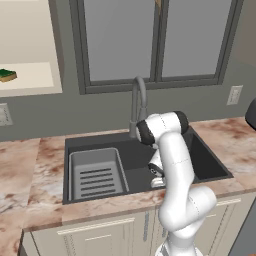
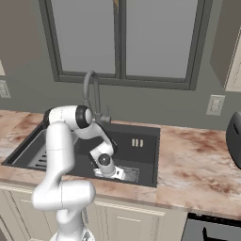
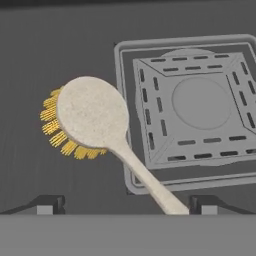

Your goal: Pick up the dish brush and sponge from the sink, and place them back in the cabinet, and close the cabinet door.

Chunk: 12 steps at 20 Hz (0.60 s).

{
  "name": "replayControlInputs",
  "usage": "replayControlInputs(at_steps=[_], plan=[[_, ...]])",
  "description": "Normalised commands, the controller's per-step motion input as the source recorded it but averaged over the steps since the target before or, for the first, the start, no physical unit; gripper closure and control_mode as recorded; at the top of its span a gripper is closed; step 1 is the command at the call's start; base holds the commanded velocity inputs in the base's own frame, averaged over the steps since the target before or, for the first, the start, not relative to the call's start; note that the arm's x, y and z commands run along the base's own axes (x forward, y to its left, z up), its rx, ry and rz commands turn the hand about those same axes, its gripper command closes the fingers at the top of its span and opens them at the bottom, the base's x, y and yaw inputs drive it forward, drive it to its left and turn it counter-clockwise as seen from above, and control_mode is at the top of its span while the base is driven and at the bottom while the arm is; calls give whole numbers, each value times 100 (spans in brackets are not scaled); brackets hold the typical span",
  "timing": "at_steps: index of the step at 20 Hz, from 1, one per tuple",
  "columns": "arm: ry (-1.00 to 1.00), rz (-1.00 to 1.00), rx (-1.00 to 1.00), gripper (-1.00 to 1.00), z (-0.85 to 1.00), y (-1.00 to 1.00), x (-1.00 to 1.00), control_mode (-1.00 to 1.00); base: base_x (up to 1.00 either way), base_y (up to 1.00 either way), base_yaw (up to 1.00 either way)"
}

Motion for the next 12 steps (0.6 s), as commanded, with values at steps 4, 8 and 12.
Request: replayControlInputs(at_steps=[4,8,12], plan=[[0,1,0,-100,-6,-20,18,-100,0,0,0],[0,4,0,-100,-11,-24,14,-100,0,0,0],[0,2,0,-100,-11,-7,3,-100,0,0,0]])
